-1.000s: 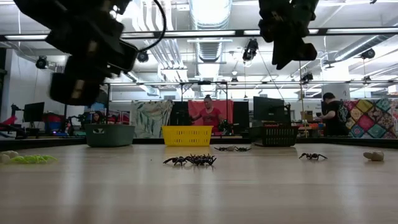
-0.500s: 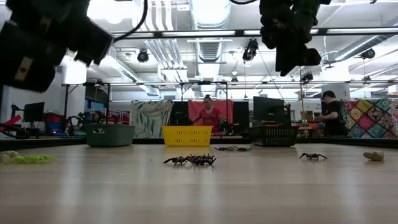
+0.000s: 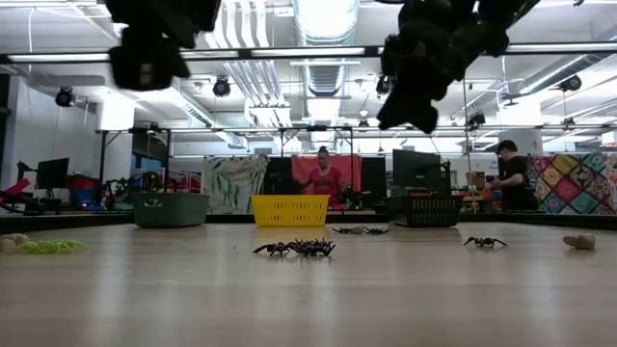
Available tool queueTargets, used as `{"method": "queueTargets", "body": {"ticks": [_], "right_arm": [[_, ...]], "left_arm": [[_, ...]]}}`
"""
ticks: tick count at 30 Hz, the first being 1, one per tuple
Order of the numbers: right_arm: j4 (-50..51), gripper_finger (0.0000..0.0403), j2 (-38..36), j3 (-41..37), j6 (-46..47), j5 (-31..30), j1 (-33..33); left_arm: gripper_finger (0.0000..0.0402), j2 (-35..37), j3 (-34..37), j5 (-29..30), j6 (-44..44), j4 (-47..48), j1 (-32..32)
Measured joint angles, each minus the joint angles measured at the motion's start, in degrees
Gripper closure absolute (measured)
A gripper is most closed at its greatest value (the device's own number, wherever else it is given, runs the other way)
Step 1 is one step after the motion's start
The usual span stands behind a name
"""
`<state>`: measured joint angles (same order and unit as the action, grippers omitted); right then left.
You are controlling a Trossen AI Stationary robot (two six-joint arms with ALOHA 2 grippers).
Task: Sort Halloween decoration
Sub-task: Put the gray skull toy into the blue bin
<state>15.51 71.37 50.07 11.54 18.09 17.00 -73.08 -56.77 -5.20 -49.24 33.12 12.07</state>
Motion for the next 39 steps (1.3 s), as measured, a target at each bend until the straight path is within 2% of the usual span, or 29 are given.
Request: {"method": "queueTargets", "body": {"ticks": [4,8,15,21,26,31,36,39], "right_arm": [[-3.9,0.0319,0.0,-1.7,-5.3,-0.1,-0.1],[-3.9,0.0319,0.0,-1.7,-4.5,-0.1,-0.1],[-3.7,0.0319,1.5,-0.1,7.8,0.0,-0.3],[-3.5,0.0319,5.6,5.0,19.5,0.1,-1.6],[8.3,0.0319,11.6,12.1,27.9,-0.3,-1.5],[23.2,0.0319,18.9,20.4,28.5,-0.4,-2.5],[31.1,0.0319,25.4,27.2,28.4,-3.7,-3.9],[32.6,0.0319,27.9,29.7,28.5,-5.7,-4.2]], "left_arm": [[0.0287,-1.4,-2.5,6.3,15.2,2.0,-2.0],[0.0296,-1.5,-0.9,6.9,20.0,1.8,-4.6],[0.0330,-0.5,3.8,6.7,26.5,-0.7,-7.5],[0.0354,0.4,10.7,3.2,30.1,-9.2,-10.1],[0.0366,2.9,15.6,0.7,29.1,-13.0,-11.5],[0.0366,7.4,16.8,1.3,29.1,-12.9,-12.0],[0.0366,12.4,16.3,1.4,29.5,-13.0,-13.3],[0.0366,15.2,16.4,1.6,29.0,-12.5,-14.9]]}}
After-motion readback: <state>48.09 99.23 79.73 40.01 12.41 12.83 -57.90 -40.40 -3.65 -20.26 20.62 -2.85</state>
